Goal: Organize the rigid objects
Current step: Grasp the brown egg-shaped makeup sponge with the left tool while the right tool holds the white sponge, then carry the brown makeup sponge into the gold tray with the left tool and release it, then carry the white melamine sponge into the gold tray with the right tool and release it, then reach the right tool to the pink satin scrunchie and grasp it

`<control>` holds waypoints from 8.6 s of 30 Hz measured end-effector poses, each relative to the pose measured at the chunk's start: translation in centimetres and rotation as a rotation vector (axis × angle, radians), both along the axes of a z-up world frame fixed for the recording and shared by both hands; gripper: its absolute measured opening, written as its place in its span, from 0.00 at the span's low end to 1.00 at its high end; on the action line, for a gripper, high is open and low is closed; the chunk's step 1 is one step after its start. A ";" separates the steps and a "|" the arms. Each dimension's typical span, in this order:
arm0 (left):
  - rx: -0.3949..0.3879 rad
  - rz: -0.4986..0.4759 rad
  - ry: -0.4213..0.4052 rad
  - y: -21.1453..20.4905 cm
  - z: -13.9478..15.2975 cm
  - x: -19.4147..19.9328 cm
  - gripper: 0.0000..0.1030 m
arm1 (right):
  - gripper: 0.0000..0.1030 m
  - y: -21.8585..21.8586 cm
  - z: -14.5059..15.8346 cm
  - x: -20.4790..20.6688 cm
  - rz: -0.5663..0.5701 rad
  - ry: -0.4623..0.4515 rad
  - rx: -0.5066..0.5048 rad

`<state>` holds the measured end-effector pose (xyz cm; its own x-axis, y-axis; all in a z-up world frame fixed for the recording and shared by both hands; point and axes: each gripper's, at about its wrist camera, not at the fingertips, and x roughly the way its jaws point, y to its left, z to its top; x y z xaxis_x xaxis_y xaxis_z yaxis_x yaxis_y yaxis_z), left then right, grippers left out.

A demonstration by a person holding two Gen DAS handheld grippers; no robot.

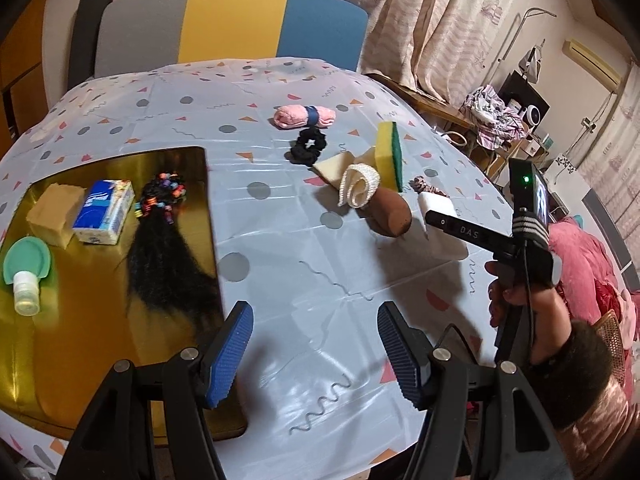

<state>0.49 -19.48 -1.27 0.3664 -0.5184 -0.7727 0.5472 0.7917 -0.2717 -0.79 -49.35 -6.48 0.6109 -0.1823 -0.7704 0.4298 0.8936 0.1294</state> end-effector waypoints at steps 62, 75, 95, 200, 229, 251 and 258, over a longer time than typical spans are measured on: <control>-0.060 -0.038 0.169 -13.9 -8.0 5.6 0.47 | 0.55 -4.2 -4.1 -2.9 -0.167 -0.138 0.037; -0.114 -0.041 0.126 -8.8 -4.3 3.6 0.47 | 0.55 -3.9 -4.1 -2.6 -0.169 -0.119 0.012; -0.194 0.170 0.084 6.2 -0.6 5.1 0.47 | 0.54 -2.9 -3.9 -2.0 -0.174 -0.073 -0.062; -0.193 0.560 0.012 25.1 -3.1 5.1 0.72 | 0.70 35.9 0.5 11.9 0.665 0.098 0.040; -0.188 0.391 0.009 19.5 -2.9 3.0 0.72 | 0.72 24.5 3.3 1.9 0.397 -0.032 0.001; -0.133 0.164 -0.022 10.8 -0.7 0.6 0.72 | 0.72 10.2 -0.2 -4.1 0.111 -0.006 0.058; -0.114 0.075 -0.020 6.5 -0.2 0.2 0.72 | 0.72 4.2 -0.1 -4.7 0.012 -0.008 0.013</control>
